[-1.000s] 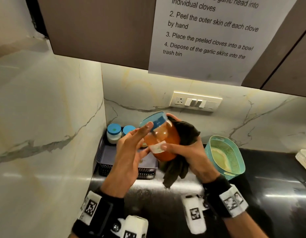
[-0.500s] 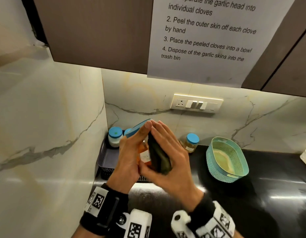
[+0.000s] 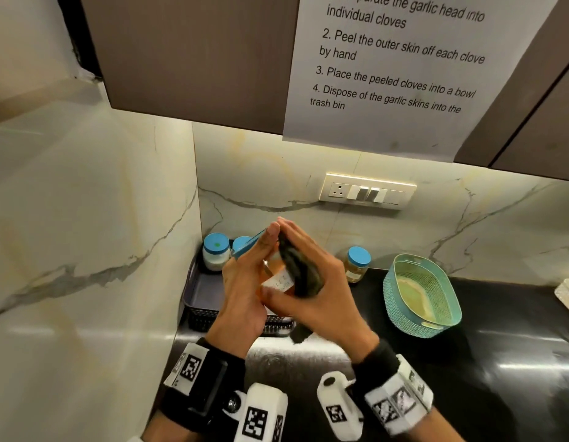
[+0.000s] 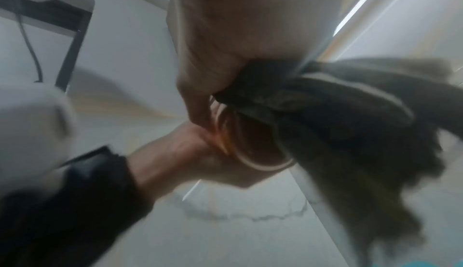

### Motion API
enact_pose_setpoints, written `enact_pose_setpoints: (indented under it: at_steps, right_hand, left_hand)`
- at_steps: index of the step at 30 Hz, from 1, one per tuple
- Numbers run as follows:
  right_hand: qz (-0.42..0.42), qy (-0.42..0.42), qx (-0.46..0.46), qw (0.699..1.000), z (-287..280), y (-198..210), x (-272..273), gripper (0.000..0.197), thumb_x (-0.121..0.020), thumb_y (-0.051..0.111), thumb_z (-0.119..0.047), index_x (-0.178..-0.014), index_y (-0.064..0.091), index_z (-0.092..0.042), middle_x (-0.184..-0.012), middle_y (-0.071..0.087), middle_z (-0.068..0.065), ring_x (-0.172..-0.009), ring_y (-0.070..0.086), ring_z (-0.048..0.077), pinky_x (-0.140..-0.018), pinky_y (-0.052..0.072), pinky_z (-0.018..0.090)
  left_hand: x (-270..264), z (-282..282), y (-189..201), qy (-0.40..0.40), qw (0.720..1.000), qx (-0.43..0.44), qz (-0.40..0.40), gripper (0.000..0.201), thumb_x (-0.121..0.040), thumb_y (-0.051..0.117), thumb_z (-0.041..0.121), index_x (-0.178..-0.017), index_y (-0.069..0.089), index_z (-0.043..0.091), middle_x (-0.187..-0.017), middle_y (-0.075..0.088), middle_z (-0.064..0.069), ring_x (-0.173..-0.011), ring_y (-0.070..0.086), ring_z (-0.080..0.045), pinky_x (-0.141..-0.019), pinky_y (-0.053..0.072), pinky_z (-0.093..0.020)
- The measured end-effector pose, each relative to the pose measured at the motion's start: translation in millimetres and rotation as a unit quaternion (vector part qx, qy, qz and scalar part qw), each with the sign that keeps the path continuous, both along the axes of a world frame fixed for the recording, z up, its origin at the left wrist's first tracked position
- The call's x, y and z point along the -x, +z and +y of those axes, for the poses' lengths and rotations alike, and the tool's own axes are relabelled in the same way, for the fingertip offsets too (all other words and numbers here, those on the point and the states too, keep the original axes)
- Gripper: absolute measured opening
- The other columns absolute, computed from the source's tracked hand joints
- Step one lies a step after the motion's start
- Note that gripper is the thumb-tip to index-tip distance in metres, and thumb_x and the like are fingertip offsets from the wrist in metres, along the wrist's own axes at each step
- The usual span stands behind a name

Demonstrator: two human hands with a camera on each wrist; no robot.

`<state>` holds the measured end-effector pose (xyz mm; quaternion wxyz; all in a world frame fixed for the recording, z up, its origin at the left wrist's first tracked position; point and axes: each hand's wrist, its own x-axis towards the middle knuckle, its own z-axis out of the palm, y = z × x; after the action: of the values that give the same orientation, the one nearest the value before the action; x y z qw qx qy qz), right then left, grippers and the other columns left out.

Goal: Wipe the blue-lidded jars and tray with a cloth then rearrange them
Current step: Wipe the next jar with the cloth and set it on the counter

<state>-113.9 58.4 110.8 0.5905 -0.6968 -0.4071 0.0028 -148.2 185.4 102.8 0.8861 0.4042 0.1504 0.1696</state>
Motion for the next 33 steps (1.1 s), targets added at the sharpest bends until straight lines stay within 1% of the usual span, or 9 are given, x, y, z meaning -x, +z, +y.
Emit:
enact_pose_setpoints:
  at_steps: [3,7,10,16,21,23,26,30,33]
  right_hand:
    - [0.086,0.010,0.004,0.996,-1,12,-7,0.078,-0.082,0.083,-0.017,-0.153,0.050,-0.020,-0.143,0.066,-0.005,-0.135,0.061,0.013,-0.112,0.052,0.043]
    - [-0.145,-0.062,0.074,0.985,2,-5,10,0.095,-0.076,0.086,-0.015,-0.159,0.040,-0.010,-0.167,0.039,0.003,-0.157,0.033,0.020,-0.125,0.037,0.048]
    - [-0.173,-0.086,0.106,0.975,2,-20,12,0.093,-0.080,0.083,-0.025,-0.161,0.038,-0.014,-0.170,0.033,-0.002,-0.161,0.023,0.021,-0.125,0.035,0.052]
    - [0.082,0.008,0.041,0.996,-26,5,-25,0.096,-0.072,0.094,-0.003,-0.154,0.048,-0.018,-0.149,0.060,0.001,-0.139,0.057,0.020,-0.116,0.049,0.048]
    - [0.297,0.112,0.000,0.948,-44,25,-38,0.086,-0.064,0.089,-0.012,-0.144,0.057,-0.019,-0.137,0.067,0.017,-0.128,0.064,0.039,-0.106,0.053,0.063]
    - [0.245,0.085,-0.029,0.965,-33,24,-27,0.085,-0.068,0.092,-0.004,-0.144,0.057,-0.016,-0.135,0.069,0.015,-0.128,0.065,0.038,-0.107,0.051,0.065]
    - [0.065,-0.024,-0.056,0.996,-15,15,4,0.093,-0.070,0.093,0.006,-0.151,0.050,-0.010,-0.150,0.061,0.002,-0.140,0.057,0.022,-0.115,0.050,0.049]
    - [-0.225,-0.127,0.002,0.966,-1,-2,20,0.086,-0.075,0.087,-0.014,-0.151,0.049,-0.004,-0.163,0.045,0.010,-0.154,0.039,0.027,-0.120,0.042,0.051]
    - [-0.081,-0.041,-0.006,0.996,-5,1,-1,0.089,-0.077,0.089,-0.004,-0.154,0.046,-0.007,-0.159,0.051,0.007,-0.149,0.047,0.023,-0.119,0.044,0.046]
  left_hand:
    - [-3,-2,4,0.005,1.000,0.019,0.000,0.082,-0.052,0.093,0.049,-0.117,0.074,0.002,-0.109,0.078,-0.019,-0.099,0.077,-0.034,-0.074,0.065,-0.039]
    - [-5,2,-1,-0.019,0.998,0.052,0.016,0.093,-0.051,0.100,0.060,-0.123,0.074,0.009,-0.126,0.073,-0.018,-0.119,0.072,-0.033,-0.105,0.055,-0.051]
    - [-4,3,-6,-0.030,0.998,0.056,0.025,0.097,-0.057,0.097,0.062,-0.133,0.070,0.008,-0.134,0.071,-0.019,-0.125,0.069,-0.035,-0.111,0.050,-0.058]
    - [8,3,5,-0.064,0.996,-0.027,0.064,0.094,-0.050,0.100,0.054,-0.129,0.071,0.012,-0.117,0.079,-0.009,-0.108,0.077,-0.025,-0.099,0.059,-0.056]
    - [7,12,23,-0.160,0.982,-0.098,-0.033,0.103,-0.036,0.100,0.064,-0.120,0.072,0.010,-0.105,0.079,-0.007,-0.096,0.076,-0.019,-0.085,0.061,-0.035]
    - [1,6,28,-0.117,0.990,-0.076,-0.025,0.088,-0.044,0.100,0.056,-0.112,0.076,0.007,-0.104,0.077,-0.016,-0.095,0.074,-0.029,-0.088,0.060,-0.042]
    - [3,3,32,-0.066,0.996,-0.052,-0.042,0.060,-0.074,0.087,0.038,-0.121,0.074,0.002,-0.119,0.073,-0.026,-0.110,0.071,-0.044,-0.100,0.056,-0.052]
    - [9,-24,25,-0.111,0.987,0.076,-0.084,0.046,-0.081,0.088,0.024,-0.120,0.072,0.004,-0.116,0.072,-0.020,-0.109,0.075,-0.033,-0.093,0.064,-0.042]
    - [4,-21,19,-0.045,0.997,0.055,-0.043,0.074,-0.063,0.097,0.040,-0.120,0.072,0.001,-0.117,0.074,-0.022,-0.115,0.071,-0.044,-0.094,0.062,-0.052]
